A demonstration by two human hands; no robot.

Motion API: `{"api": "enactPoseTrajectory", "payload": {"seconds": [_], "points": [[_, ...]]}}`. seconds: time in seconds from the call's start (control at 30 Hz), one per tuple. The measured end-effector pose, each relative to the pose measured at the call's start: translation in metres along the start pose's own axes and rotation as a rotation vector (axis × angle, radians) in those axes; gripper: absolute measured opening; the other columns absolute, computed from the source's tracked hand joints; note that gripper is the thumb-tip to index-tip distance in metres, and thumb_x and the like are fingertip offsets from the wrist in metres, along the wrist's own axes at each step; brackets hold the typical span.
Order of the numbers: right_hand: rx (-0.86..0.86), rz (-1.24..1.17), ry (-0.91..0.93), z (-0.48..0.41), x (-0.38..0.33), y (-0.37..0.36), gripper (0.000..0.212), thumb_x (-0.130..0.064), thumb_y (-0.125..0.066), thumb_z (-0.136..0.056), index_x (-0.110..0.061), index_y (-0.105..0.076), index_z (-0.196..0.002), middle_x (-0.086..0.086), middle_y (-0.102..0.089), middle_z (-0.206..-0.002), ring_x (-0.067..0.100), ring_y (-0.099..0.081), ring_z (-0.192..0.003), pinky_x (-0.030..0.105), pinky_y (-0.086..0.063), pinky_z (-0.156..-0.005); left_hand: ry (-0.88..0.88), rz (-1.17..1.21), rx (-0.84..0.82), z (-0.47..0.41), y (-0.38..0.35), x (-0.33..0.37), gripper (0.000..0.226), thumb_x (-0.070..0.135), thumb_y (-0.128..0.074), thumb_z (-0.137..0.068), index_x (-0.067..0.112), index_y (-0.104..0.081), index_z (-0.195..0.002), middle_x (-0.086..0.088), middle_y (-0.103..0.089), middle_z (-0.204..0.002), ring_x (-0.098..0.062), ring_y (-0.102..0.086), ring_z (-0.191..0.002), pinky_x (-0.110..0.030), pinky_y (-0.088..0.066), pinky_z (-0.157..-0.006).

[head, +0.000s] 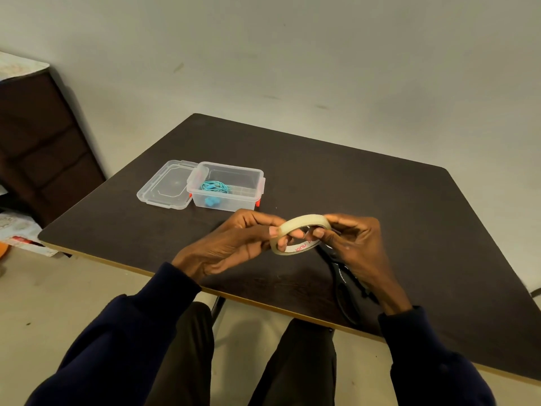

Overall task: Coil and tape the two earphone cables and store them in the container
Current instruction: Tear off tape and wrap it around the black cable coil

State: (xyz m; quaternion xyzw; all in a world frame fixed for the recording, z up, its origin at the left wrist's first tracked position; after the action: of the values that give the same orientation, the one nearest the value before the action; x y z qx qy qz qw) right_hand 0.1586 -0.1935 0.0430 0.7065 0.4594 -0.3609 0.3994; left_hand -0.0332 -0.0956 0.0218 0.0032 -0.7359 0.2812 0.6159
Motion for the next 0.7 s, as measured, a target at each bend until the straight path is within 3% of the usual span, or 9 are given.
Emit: {"api": "enactPoseTrajectory", "payload": {"seconds": [0.1, 0.27, 0.47, 0.6, 0.7], "points": [[0.008, 0.002, 0.005, 0.001, 0.000, 0.005, 0.023, -0.005, -0.074, -0.083, -0.012, -0.075, -0.105, 0.005, -0.078, -0.097, 0.021, -0.075, -0.091, 0.027, -0.060, -0.081, -0.033, 0.011, 0.020, -0.007, -0.005, -0.001, 0.029, 0.016, -0.073, -0.083, 0.004, -0.075, -0.108, -0.013, -0.072, -0.104, -0.012, -0.066, -0.081, -0.023, -0.057, -0.085], [-0.003, 0.040, 0.013, 0.004, -0.002, 0.010, 0.022, -0.003, -0.075, -0.084, -0.009, -0.076, -0.106, 0.005, -0.079, -0.096, 0.020, -0.075, -0.091, 0.030, -0.060, -0.082, -0.054, -0.023, 0.152, -0.015, -0.004, -0.006, 0.028, 0.019, -0.069, -0.076, -0.002, -0.076, -0.093, -0.015, -0.072, -0.088, -0.012, -0.067, -0.071, -0.023, -0.056, -0.076], [-0.042, 0.177, 0.027, 0.007, -0.001, 0.013, 0.018, -0.008, -0.075, -0.086, -0.006, -0.077, -0.104, 0.003, -0.077, -0.095, 0.019, -0.073, -0.091, 0.033, -0.060, -0.082, -0.047, -0.104, 0.168, -0.021, -0.008, -0.006, 0.020, 0.023, -0.069, -0.074, 0.006, -0.079, -0.078, -0.013, -0.073, -0.081, -0.013, -0.065, -0.064, -0.022, -0.056, -0.067], [-0.088, 0.296, 0.070, 0.005, -0.006, 0.011, 0.022, -0.011, -0.077, -0.086, -0.009, -0.078, -0.107, -0.003, -0.074, -0.089, 0.012, -0.069, -0.084, 0.017, -0.051, -0.075, -0.019, -0.189, 0.146, -0.019, -0.010, -0.004, 0.022, 0.024, -0.070, -0.077, 0.003, -0.078, -0.079, -0.014, -0.072, -0.076, -0.017, -0.064, -0.065, -0.022, -0.055, -0.066], [-0.100, 0.384, 0.107, 0.003, -0.008, 0.011, 0.025, -0.016, -0.077, -0.085, -0.009, -0.077, -0.109, -0.004, -0.074, -0.088, 0.010, -0.068, -0.083, 0.016, -0.050, -0.074, -0.003, -0.251, 0.161, -0.018, -0.007, -0.004, 0.020, 0.015, -0.067, -0.085, -0.003, -0.076, -0.082, -0.016, -0.072, -0.077, -0.016, -0.065, -0.064, -0.023, -0.055, -0.068]]}}
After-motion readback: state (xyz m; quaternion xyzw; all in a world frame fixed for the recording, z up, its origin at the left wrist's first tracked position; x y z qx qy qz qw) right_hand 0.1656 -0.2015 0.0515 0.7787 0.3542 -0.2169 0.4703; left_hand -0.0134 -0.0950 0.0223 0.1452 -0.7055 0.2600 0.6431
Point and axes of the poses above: each hand's wrist, its own z-axis away from the middle knuckle, its own y-axis out of the back of the hand, x = y × z, the point moved 3 cm from there along -z, towards the middle knuckle
